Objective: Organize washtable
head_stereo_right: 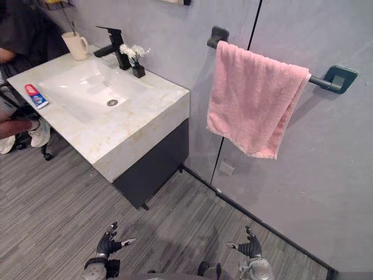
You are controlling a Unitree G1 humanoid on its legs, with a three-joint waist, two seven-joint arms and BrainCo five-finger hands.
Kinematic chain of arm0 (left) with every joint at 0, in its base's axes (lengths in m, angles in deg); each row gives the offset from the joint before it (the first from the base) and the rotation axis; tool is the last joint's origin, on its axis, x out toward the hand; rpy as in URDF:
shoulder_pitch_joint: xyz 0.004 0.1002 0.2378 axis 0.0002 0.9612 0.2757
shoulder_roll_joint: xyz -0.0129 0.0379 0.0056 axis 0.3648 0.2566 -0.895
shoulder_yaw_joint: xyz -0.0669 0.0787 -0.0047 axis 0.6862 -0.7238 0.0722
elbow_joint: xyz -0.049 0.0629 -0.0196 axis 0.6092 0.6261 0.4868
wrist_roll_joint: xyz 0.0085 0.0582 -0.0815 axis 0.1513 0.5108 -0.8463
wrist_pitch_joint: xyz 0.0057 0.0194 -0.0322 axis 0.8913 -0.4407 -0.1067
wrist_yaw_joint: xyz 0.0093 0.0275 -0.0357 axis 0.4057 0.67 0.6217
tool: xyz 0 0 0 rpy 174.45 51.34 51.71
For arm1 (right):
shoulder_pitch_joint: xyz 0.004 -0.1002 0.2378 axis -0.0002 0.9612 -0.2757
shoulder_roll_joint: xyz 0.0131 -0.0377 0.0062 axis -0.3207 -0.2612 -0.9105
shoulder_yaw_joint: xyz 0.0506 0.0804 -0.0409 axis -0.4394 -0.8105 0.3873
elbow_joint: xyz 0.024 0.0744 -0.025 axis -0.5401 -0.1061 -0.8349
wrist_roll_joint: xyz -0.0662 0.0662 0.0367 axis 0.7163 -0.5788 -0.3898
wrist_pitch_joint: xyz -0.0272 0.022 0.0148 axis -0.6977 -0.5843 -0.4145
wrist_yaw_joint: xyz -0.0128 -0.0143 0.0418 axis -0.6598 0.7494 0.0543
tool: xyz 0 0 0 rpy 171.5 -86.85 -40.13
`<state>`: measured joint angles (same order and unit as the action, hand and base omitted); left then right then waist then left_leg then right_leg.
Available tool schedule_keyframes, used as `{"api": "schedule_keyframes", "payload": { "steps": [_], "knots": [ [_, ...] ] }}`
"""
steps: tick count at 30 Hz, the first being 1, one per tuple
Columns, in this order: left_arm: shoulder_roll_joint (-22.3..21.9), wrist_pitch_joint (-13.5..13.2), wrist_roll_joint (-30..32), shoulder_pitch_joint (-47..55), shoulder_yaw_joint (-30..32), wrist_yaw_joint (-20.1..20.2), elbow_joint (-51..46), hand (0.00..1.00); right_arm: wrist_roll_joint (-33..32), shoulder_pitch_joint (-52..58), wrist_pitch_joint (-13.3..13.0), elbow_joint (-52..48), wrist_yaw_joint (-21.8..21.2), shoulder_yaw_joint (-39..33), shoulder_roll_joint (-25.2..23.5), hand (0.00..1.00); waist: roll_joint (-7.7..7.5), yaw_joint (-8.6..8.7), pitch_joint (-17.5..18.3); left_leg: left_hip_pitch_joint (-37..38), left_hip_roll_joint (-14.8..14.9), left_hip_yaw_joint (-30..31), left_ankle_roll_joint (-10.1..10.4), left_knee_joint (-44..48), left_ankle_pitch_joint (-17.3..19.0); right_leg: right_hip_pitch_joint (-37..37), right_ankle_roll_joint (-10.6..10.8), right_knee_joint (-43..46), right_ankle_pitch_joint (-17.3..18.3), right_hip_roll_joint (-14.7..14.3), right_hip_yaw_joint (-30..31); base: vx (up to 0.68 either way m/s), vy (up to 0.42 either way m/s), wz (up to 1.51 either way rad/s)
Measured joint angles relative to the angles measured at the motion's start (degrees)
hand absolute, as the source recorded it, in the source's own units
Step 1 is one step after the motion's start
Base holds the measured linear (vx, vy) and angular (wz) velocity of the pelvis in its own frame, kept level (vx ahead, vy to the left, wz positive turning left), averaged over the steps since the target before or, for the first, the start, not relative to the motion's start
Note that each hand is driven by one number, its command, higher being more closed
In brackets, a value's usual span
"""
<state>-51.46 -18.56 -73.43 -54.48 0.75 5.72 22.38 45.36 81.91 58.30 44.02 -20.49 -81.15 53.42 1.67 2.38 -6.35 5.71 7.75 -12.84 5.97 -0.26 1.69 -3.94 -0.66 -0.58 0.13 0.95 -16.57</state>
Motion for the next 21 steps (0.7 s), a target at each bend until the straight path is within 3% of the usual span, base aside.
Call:
{"api": "schedule_keyframes", "payload": {
  "steps": [4, 7, 9, 10, 12, 13, 14, 15, 18, 21],
  "knots": [
    [-0.8, -0.01, -1.38, 1.29, 2.88, 0.02, 1.59, 0.0, 0.37, 0.12, 0.08, 0.12, -0.85, 0.64, 0.01, 0.0, 0.1, -0.04, -0.46, -1.55, -1.91, 2.13, -1.09, -0.94, -0.98, 0.37, 1.1, -0.61, -0.76, 1.57, -2.87, -0.14, 0.074, 0.33],
    [-1.18, -0.06, -3.56, 0.84, 3.65, -0.02, 1.51, 0.0, 0.37, 0.15, 0.13, 0.65, -0.83, 1.45, 0.09, 0.0, 0.29, -0.04, -0.83, -4.33, -2.71, 3.93, -1.95, -1.32, -1.54, 0.44, 1.38, -0.47, -0.51, 3.19, -8.84, -0.07, 0.048, 0.98],
    [-1.41, -0.08, -4.69, 0.73, 3.68, -0.03, 1.54, 0.0, 0.36, 0.07, 0.14, 0.7, -0.8, 1.51, 0.22, 0.0, 0.06, -0.1, -1.17, -6.15, -2.49, -2.98, -4.99, -2.97, 0.38, 0.55, 2.7, -0.7, -0.15, 5.87, -16.23, -0.02, 0.114, 1.6],
    [-1.46, -0.07, -4.82, 0.74, 3.72, -0.06, 1.6, 0.0, 0.32, -0.03, 0.14, 0.77, -0.79, 1.54, 0.21, 0.0, 0.0, -0.06, -1.41, -6.25, -2.28, -6.0, -5.25, -3.19, 0.37, 0.46, 2.8, -0.61, -0.13, 6.72, -18.18, 0.06, 0.219, 1.7],
    [-1.6, -0.04, -5.77, 0.85, 4.84, -0.1, 2.25, 0.0, 0.34, -0.12, 0.24, 1.87, -0.74, 1.61, 0.73, 0.0, 0.55, 0.1, -1.97, -6.96, 0.32, -19.44, -4.39, -2.79, -0.81, -0.26, 3.89, 1.16, 0.52, 8.88, -24.56, 0.09, 0.24, 1.64],
    [-1.76, -0.02, -5.79, 0.93, 5.71, -0.13, 2.5, 0.0, 0.34, -0.21, 0.24, 1.94, -0.74, 1.74, 0.84, 0.0, 0.7, 0.01, -2.2, -6.98, 0.88, -21.8, -4.59, -2.55, -1.82, -0.69, 4.04, 1.84, 0.62, 9.3, -25.98, 0.11, 0.233, 1.42],
    [-1.81, -0.01, -5.8, 1.56, 7.17, -0.19, 2.81, 0.0, 0.34, -0.34, 0.24, 1.95, -0.67, 2.3, 0.88, 0.0, 0.93, -0.03, -2.45, -7.04, 1.92, -23.99, -4.56, -1.69, -5.39, -1.91, 5.28, 2.96, 1.06, 9.84, -28.6, 0.12, 0.187, 1.14],
    [-1.56, 0.02, -5.8, 2.21, 8.39, -0.26, 3.7, 0.0, 0.37, -0.88, 0.28, 2.07, -0.6, 2.85, 0.92, 0.0, 0.43, -0.17, -2.82, -6.87, 1.62, -23.41, -5.22, -0.84, -7.81, -3.28, 6.04, 3.75, 1.45, 10.48, -30.46, 0.14, 0.207, 1.01],
    [-0.91, 0.16, -5.78, 3.46, 9.35, -0.71, 4.86, 0.0, 0.49, -3.04, 0.18, 1.54, -0.41, 4.98, -1.23, 0.0, -2.08, -0.61, -3.48, -7.0, -1.1, -21.62, -6.23, -1.01, -6.62, -3.93, 7.39, 4.2, 1.83, 13.04, -31.35, 0.09, 0.137, 0.46],
    [-1.29, 0.81, -5.74, 2.48, 9.12, -0.29, 6.34, 0.0, 2.13, -4.03, 0.21, 1.51, -0.48, 5.45, -2.27, 0.0, -3.09, -1.68, -3.54, -6.75, -4.31, -20.21, -7.45, -0.05, -4.37, -5.52, 8.88, 4.93, 1.35, 15.96, -32.34, 0.13, 0.137, 0.26]
  ]
}}
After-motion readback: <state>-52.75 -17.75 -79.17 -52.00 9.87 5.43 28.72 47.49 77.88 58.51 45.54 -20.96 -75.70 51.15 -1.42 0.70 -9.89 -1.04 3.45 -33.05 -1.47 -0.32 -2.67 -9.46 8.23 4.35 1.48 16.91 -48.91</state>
